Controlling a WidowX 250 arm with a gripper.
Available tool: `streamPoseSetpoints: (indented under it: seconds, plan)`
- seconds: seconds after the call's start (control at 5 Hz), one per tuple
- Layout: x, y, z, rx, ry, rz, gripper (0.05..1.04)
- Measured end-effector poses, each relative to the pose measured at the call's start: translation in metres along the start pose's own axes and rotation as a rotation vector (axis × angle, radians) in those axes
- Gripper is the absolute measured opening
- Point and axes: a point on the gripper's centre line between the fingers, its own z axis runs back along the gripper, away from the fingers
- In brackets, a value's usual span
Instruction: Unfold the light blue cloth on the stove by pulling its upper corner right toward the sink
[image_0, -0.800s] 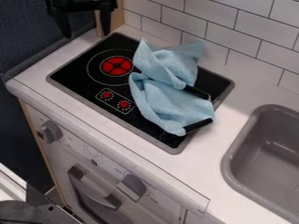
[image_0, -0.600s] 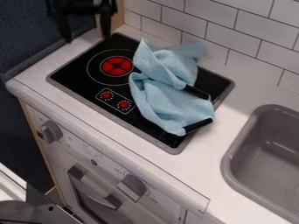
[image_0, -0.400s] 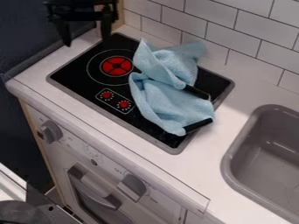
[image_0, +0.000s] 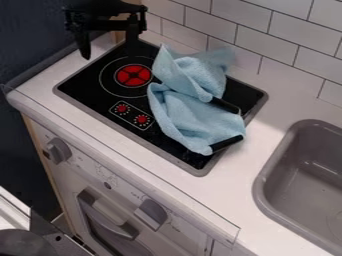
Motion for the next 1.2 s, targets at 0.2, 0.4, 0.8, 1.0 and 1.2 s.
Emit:
streamPoseSetpoints:
  seconds: [0.2, 0.4, 0.8, 1.0, 1.2]
  plan:
    - [-0.007, -0.018, 0.02, -0.026, -0.038, -0.013, 1.001]
    - [-0.016, -0.034, 0.027, -0.055, -0.026, -0.024, 1.001]
    - [-0.024, -0.064, 0.027, -0.121, -0.035, -0.093, 1.001]
    - [-0.02, -0.075, 0.008, -0.121, -0.031, -0.129, 0.945]
    - [-0.021, -0.076, -0.016, -0.04, 0.046, -0.08, 0.652]
